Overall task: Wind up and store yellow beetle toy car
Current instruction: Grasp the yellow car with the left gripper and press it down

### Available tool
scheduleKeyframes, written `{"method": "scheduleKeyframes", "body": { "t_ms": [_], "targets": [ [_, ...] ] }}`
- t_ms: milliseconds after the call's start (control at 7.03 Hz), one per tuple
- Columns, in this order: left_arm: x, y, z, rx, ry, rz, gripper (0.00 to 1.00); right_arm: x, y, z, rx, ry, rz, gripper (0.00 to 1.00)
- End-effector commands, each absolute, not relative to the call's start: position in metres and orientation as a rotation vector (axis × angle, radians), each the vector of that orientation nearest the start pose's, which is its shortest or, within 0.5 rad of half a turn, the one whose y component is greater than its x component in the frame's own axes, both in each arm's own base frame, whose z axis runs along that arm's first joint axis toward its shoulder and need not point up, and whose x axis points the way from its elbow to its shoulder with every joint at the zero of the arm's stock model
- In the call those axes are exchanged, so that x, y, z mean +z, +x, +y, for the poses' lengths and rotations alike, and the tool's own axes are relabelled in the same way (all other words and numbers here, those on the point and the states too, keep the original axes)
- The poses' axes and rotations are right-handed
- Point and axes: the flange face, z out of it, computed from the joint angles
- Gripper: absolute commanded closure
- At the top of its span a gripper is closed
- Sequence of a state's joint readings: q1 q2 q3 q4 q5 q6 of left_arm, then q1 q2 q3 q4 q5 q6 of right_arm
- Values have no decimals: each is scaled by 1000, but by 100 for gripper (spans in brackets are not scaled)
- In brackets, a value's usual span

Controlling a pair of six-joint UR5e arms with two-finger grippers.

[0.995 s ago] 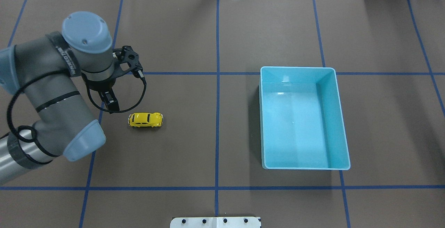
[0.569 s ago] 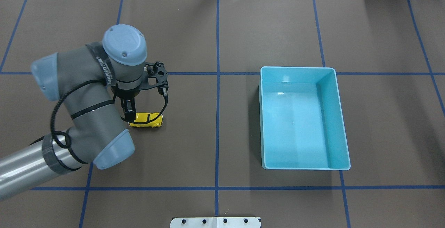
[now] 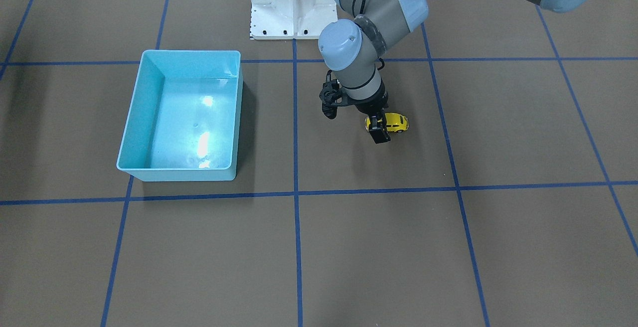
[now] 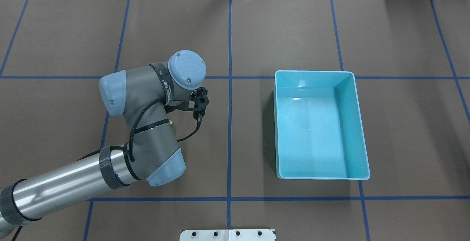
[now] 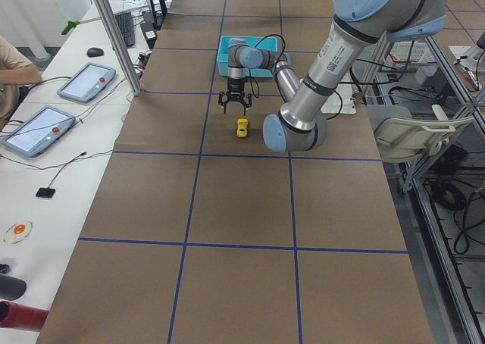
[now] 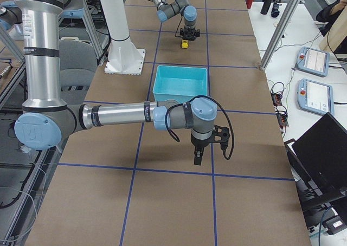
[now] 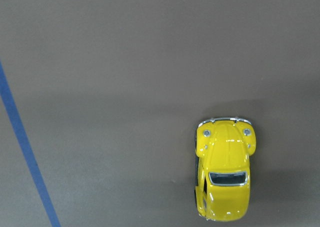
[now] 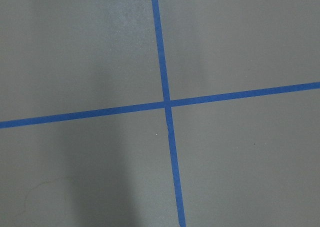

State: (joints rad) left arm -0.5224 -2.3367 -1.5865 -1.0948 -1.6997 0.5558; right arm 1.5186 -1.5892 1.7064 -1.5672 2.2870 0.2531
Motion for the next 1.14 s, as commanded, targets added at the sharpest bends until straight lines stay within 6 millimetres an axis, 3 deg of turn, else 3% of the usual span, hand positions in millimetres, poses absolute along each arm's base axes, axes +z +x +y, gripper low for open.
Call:
{"method": "scheduleKeyframes", "body": {
  "t_ms": [0,711,995],
  "targets": [
    [257,576,-416,1571,269,245,0,605,42,-492,150,3,-725,0],
    [274,576,-414,1585,281,246,3,606,42,-492,150,1,-726,0],
    [276,577,-415,1584,303,250,13,607,42,-492,150,1,-726,0]
  ]
}}
